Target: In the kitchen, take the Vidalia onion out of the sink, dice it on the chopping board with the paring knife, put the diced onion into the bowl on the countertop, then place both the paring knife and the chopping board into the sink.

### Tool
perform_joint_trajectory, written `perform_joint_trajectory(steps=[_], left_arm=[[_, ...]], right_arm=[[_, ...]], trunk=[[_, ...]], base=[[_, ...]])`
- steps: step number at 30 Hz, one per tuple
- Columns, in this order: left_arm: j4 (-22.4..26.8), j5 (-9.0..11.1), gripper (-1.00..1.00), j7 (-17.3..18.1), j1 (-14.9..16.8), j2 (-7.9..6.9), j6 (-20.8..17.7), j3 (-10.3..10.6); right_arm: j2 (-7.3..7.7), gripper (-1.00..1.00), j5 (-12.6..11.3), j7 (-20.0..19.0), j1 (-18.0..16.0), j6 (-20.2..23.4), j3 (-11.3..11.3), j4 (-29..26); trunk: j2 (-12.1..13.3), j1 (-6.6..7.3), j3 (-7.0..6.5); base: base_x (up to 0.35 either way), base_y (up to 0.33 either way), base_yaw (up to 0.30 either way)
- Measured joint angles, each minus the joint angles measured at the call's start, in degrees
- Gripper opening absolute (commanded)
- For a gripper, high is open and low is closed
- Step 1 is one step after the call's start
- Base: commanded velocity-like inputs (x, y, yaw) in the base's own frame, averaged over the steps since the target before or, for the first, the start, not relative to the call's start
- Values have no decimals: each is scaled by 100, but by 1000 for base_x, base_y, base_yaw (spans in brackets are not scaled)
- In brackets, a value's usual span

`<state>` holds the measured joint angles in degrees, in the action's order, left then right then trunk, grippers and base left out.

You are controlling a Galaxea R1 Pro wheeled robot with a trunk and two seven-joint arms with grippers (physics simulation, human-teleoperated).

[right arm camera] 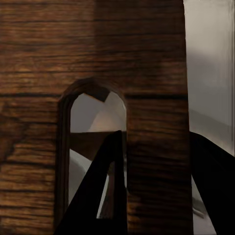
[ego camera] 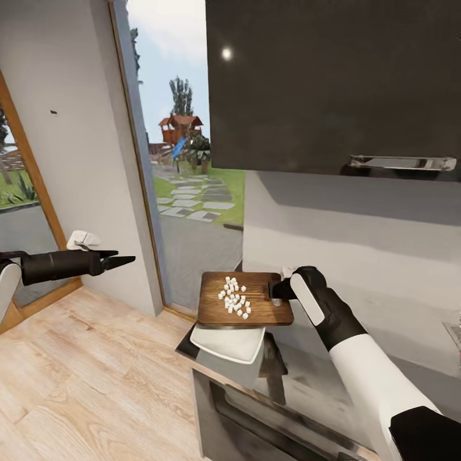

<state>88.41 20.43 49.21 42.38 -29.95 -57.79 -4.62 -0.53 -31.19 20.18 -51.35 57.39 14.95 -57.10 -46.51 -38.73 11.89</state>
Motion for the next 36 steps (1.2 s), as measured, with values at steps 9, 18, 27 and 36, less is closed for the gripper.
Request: perform_joint_trajectory(steps=[9, 18, 27, 36], left_arm=[[1, 0, 100, 0, -2, -1, -1, -1], [1, 0, 100, 0, -1, -1, -1, -1], [1, 0, 100, 0, 0, -1, -1, -1], [1, 1, 100, 0, 0, -1, -2, -1]], right_arm=[[-2, -100, -6, -5, 0, -7, 9, 1], [-60, -100, 4, -8, 0, -37, 52, 1], [-62, -100, -14, -9, 0, -54, 267, 1], [-62, -100, 1, -9, 0, -53, 272, 1]], trunk=[[0, 0, -68], [0, 0, -84], [0, 0, -102], [0, 0, -154]], base=[[0, 0, -86], [0, 0, -5], [0, 0, 0], [0, 0, 0]])
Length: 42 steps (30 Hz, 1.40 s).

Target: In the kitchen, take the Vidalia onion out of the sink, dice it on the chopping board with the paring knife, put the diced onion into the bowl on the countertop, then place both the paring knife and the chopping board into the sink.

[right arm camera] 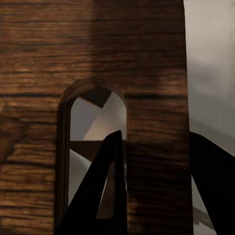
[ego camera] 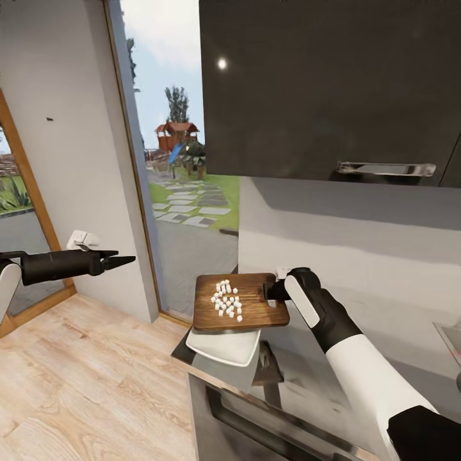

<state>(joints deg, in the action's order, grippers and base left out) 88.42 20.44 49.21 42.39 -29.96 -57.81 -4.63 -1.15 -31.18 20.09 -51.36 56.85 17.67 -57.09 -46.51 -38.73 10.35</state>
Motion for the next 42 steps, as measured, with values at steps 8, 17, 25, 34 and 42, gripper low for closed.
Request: perform_joint_trajectory(steps=[8, 17, 25, 34, 42], left_arm=[[0, -1, 100, 0, -1, 0, 0, 0], [0, -1, 100, 0, 1, 0, 0, 0], [0, -1, 100, 0, 0, 0, 0, 0], [0, -1, 100, 0, 0, 0, 1, 0], [0, -1, 100, 0, -3, 0, 0, 0]], right_arm=[[0, -100, 0, 0, 0, -8, 0, 0], [0, -100, 0, -7, 0, -11, 7, 0], [0, -100, 0, -21, 0, -17, 15, 0], [0, -100, -1, -24, 0, -33, 18, 0], [0, -100, -2, -15, 0, -37, 18, 0]], trunk=[[1, 0, -18], [1, 0, -19], [1, 0, -19], [1, 0, -19], [1, 0, -19]], base=[[0, 0, 0], [0, 0, 0], [0, 0, 0], [0, 0, 0], [0, 0, 0]])
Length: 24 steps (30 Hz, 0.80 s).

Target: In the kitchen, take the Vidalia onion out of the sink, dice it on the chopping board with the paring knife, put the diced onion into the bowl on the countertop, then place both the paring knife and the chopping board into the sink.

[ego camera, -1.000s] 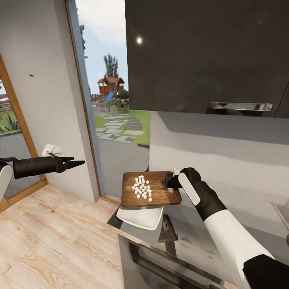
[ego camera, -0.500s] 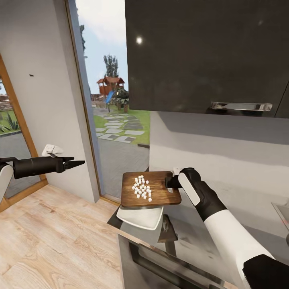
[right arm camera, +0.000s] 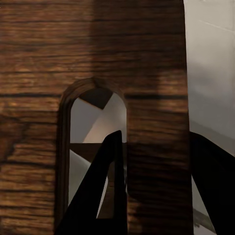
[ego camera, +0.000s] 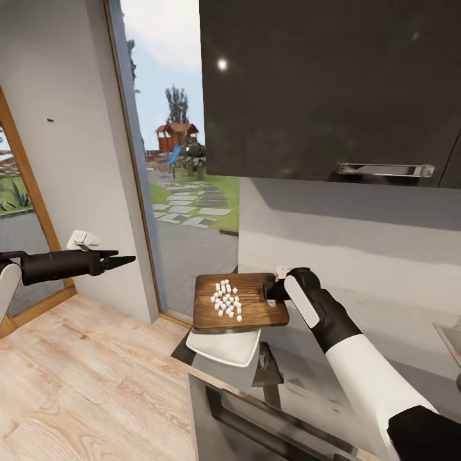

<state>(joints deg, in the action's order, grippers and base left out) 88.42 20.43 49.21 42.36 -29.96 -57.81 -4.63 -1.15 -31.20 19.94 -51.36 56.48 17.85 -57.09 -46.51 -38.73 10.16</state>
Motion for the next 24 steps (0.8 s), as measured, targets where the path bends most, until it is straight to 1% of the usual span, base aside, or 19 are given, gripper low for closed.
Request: perform_joint_trajectory(steps=[13, 14, 15, 16, 24], left_arm=[[0, 0, 100, 0, 0, 0, 0, 0], [0, 0, 100, 0, 1, 0, 0, 0], [-1, -2, 100, 0, 3, 0, 1, 0], [0, 0, 100, 0, 1, 0, 0, 0], [0, 0, 100, 0, 3, 0, 0, 0]], right_arm=[[0, -100, 0, -10, 0, -20, -13, -29], [0, -100, 5, -10, -1, -55, -15, -32], [-1, -100, -3, -11, -2, -257, -10, -39], [0, -100, 23, -6, 0, -297, -3, -38], [0, -100, -4, -2, 0, -388, 8, -60]], trunk=[[0, 0, 0], [0, 0, 0], [0, 0, -1], [0, 0, 0], [0, 0, 0]], base=[[0, 0, 0], [0, 0, 0], [0, 0, 0], [0, 0, 0], [0, 0, 0]])
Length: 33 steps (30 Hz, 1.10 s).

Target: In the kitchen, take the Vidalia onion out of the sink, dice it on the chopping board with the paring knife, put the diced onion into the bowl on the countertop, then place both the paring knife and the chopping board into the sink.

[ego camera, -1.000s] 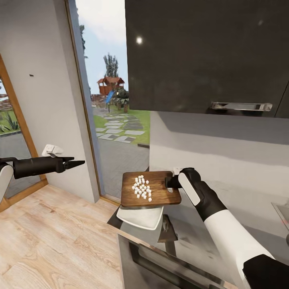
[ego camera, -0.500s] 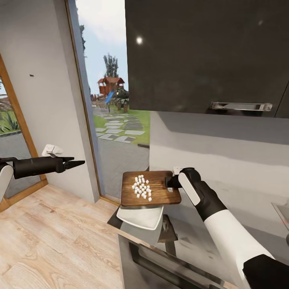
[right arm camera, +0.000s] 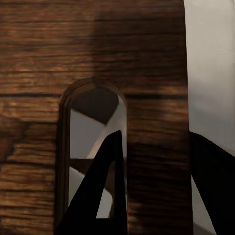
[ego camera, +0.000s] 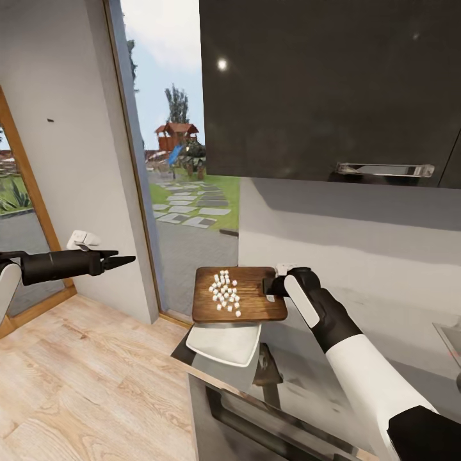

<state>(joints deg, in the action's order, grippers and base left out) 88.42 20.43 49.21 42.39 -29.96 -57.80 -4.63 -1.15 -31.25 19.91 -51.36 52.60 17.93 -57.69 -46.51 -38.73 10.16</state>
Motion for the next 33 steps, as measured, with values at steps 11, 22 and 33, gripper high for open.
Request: perform_joint_trajectory(steps=[11, 22, 33], left_arm=[[0, 0, 100, 0, -1, 0, 0, 0], [0, 0, 100, 0, 0, 0, 0, 0], [0, 0, 100, 0, -2, 0, 0, 0]], right_arm=[[0, -100, 5, 2, 0, -5, 19, -242], [0, -100, 10, 0, 0, -122, 18, -248], [2, -100, 16, 1, 0, -384, 19, -238]], trunk=[[0, 0, 0], [0, 0, 0], [0, 0, 0]], base=[[0, 0, 0], [0, 0, 0], [0, 0, 0]])
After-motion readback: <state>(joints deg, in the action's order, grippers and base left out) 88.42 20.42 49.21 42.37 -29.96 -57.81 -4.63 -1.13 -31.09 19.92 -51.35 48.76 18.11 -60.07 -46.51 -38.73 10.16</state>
